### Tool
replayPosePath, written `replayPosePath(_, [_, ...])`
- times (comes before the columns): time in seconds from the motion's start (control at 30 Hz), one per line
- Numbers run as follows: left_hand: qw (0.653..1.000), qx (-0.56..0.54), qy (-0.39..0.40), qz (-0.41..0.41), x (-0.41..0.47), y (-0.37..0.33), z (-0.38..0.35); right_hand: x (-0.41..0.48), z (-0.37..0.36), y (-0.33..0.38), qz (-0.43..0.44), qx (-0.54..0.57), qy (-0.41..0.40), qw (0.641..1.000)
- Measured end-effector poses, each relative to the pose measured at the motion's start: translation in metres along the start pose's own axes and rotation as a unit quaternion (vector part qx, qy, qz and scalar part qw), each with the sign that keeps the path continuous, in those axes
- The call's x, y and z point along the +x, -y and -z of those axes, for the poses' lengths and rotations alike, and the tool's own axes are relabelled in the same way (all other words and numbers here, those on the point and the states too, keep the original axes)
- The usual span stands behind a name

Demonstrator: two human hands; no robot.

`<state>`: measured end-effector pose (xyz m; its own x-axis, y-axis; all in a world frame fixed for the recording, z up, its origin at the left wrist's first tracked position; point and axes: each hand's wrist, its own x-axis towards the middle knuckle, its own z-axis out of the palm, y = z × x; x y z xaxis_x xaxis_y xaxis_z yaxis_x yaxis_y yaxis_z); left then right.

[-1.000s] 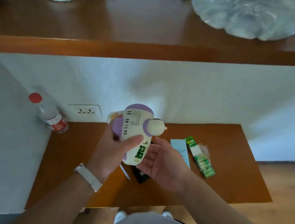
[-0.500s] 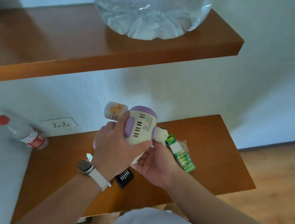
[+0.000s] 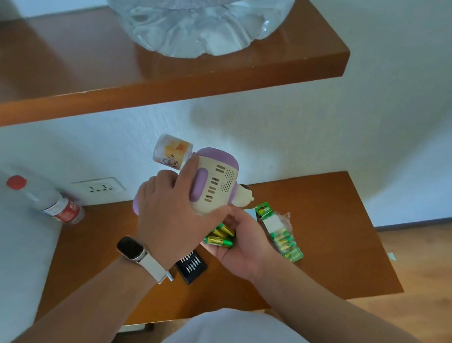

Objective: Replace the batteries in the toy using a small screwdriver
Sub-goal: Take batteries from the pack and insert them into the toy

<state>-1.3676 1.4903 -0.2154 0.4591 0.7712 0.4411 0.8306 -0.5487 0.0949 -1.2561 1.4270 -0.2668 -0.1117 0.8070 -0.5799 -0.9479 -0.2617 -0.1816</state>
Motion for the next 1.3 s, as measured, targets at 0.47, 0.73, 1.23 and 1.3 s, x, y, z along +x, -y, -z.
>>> replayPosePath(0.47, [0.998, -0.061, -0.012, 0.027, 0.002, 0.009, 0.007, 0.005, -0.002, -0.001, -0.014, 0.025, -0.085, 0.996])
replayPosePath(0.73, [0.998, -0.016, 0.060, 0.027, -0.012, 0.016, -0.007, 0.008, -0.012, -0.015, 0.011, -0.003, -0.054, 0.998])
replayPosePath(1.23, [0.997, -0.057, 0.016, 0.050, 0.000, 0.030, 0.008, 0.023, -0.014, -0.017, -0.020, 0.006, -0.046, 0.999])
replayPosePath(1.3, [0.997, -0.055, 0.019, 0.048, -0.001, 0.031, 0.009, 0.025, -0.015, -0.016, -0.016, 0.010, -0.057, 0.998])
